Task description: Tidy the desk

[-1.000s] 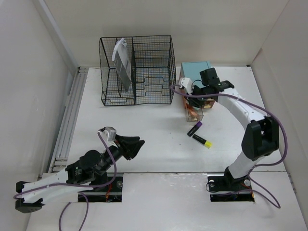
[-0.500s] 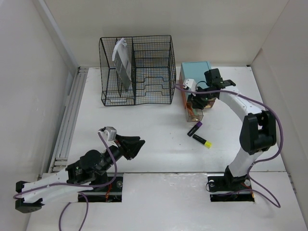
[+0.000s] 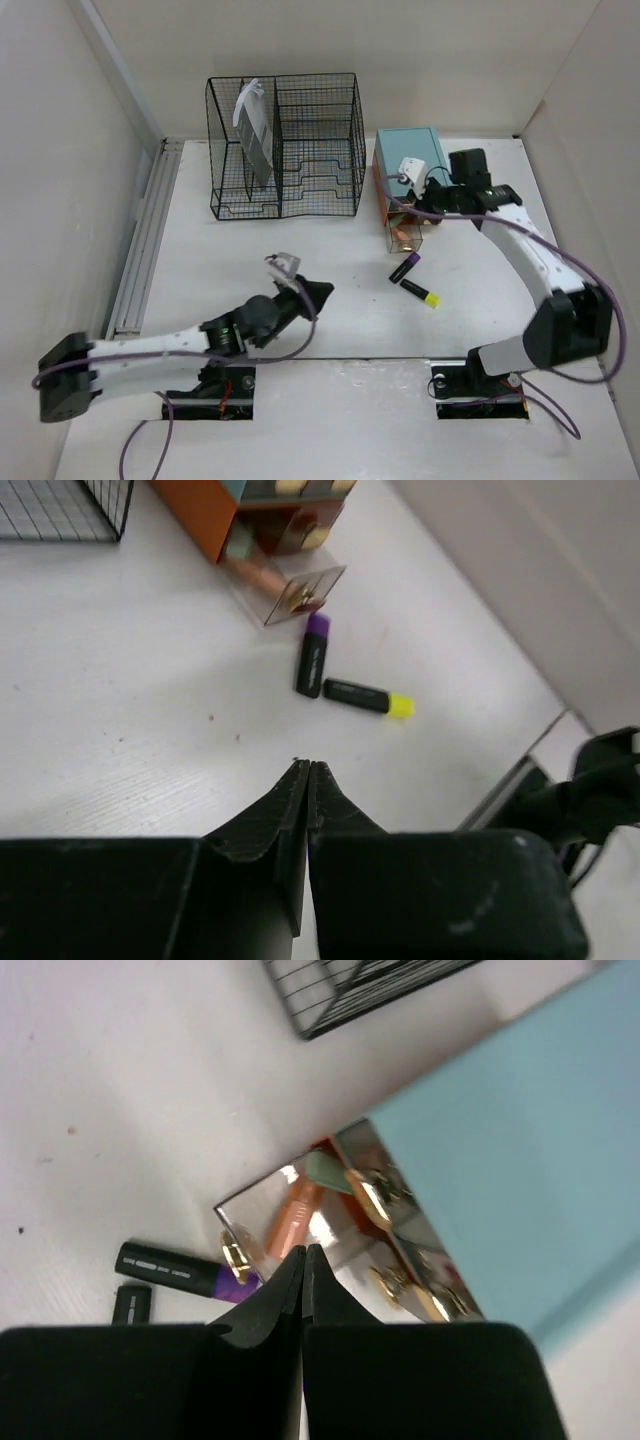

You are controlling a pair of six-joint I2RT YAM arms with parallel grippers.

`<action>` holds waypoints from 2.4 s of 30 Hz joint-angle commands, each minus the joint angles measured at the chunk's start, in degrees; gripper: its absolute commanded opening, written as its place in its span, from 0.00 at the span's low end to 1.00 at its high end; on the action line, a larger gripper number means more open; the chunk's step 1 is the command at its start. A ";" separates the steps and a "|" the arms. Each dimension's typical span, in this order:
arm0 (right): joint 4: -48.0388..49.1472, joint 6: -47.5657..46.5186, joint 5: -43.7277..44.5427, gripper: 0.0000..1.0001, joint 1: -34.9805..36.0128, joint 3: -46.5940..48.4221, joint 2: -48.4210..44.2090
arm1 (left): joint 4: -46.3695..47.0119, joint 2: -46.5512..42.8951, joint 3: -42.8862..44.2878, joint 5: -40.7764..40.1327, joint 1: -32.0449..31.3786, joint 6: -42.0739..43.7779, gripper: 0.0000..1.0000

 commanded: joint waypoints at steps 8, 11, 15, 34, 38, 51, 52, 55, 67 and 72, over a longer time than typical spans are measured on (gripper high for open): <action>24.81 27.87 15.52 0.00 -7.07 -8.98 -24.24 | 32.94 48.31 22.36 30.24 14.35 -9.79 0.00; 18.26 27.88 5.35 0.00 -9.45 -5.45 -22.83 | 39.80 59.47 27.55 39.10 19.10 -16.73 0.00; 24.56 30.87 6.43 0.00 -10.69 -11.77 -28.88 | 44.81 70.47 33.53 44.67 21.74 -23.68 0.00; 22.47 31.48 3.54 0.48 -13.23 -11.87 -25.82 | 21.56 83.40 53.12 43.63 21.74 -21.24 0.00; 23.52 31.49 3.54 0.23 -14.29 -12.39 -25.82 | 18.29 82.80 53.66 41.35 21.74 -18.43 0.00; 23.52 32.01 3.54 0.12 -15.34 -12.92 -25.82 | 5.54 87.62 62.35 26.93 21.22 -14.02 0.00; 23.52 32.54 3.54 0.12 -15.35 -12.92 -25.82 | 4.84 88.84 63.23 26.40 21.74 -14.02 0.00; 24.57 34.20 4.07 0.11 -15.96 -13.54 -25.29 | 3.52 90.87 67.00 23.42 21.74 -14.02 0.00; 27.39 43.52 -8.65 0.49 -21.06 -16.26 -23.54 | -1.14 94.66 74.76 20.60 22.80 -14.02 0.00; 28.53 47.74 -13.06 0.50 -22.99 -19.33 -20.38 | 2.10 91.68 67.41 23.49 22.80 -14.02 0.00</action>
